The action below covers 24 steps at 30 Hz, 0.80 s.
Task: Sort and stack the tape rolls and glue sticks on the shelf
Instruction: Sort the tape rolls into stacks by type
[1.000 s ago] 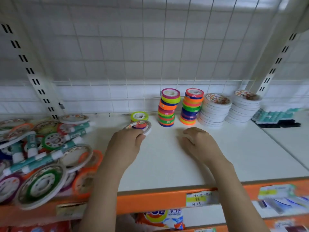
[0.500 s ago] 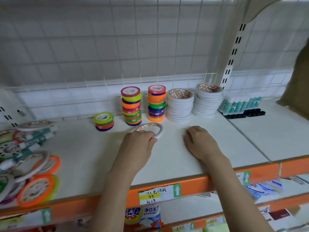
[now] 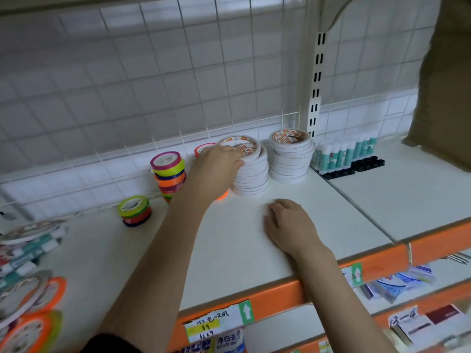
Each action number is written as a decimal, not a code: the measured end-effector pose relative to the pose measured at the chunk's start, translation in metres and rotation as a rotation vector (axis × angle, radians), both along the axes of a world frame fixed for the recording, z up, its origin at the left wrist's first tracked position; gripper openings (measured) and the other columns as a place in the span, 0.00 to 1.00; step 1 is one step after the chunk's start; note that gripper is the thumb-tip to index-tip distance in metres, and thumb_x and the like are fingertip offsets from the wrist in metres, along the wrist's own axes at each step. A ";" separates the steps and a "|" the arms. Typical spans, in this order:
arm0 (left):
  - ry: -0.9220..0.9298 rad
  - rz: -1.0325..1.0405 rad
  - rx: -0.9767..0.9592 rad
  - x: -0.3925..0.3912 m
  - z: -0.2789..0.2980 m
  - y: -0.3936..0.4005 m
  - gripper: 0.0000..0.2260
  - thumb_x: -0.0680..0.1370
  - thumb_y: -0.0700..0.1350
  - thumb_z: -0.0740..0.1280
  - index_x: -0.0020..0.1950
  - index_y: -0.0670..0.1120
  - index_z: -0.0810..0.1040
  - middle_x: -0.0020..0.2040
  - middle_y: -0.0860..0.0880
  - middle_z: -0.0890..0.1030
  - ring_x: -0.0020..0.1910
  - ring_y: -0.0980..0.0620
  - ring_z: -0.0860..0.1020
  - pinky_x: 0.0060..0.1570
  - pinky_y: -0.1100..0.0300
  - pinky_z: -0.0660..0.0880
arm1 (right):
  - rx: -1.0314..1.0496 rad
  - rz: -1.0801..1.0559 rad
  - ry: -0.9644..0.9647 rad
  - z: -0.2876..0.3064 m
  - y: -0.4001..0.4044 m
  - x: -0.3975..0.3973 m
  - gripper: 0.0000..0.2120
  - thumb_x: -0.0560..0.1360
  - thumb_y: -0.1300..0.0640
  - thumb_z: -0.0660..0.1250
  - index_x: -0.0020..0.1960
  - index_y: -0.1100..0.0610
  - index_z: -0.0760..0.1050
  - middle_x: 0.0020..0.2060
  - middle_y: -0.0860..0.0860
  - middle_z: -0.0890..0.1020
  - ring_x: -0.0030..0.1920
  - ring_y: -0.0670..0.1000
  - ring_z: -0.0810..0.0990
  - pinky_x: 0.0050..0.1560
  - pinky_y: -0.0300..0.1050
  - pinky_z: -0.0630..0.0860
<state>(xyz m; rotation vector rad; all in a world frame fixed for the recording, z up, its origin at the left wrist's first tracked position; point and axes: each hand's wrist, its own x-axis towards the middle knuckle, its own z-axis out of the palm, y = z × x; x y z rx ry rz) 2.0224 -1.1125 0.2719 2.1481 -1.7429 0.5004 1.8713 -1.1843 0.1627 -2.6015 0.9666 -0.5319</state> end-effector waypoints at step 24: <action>0.114 0.026 0.002 -0.005 -0.029 0.001 0.19 0.79 0.45 0.61 0.70 0.42 0.69 0.68 0.44 0.71 0.67 0.45 0.66 0.67 0.52 0.62 | -0.030 -0.061 -0.061 -0.006 0.002 0.006 0.10 0.73 0.61 0.63 0.49 0.65 0.78 0.50 0.59 0.80 0.54 0.61 0.76 0.57 0.50 0.70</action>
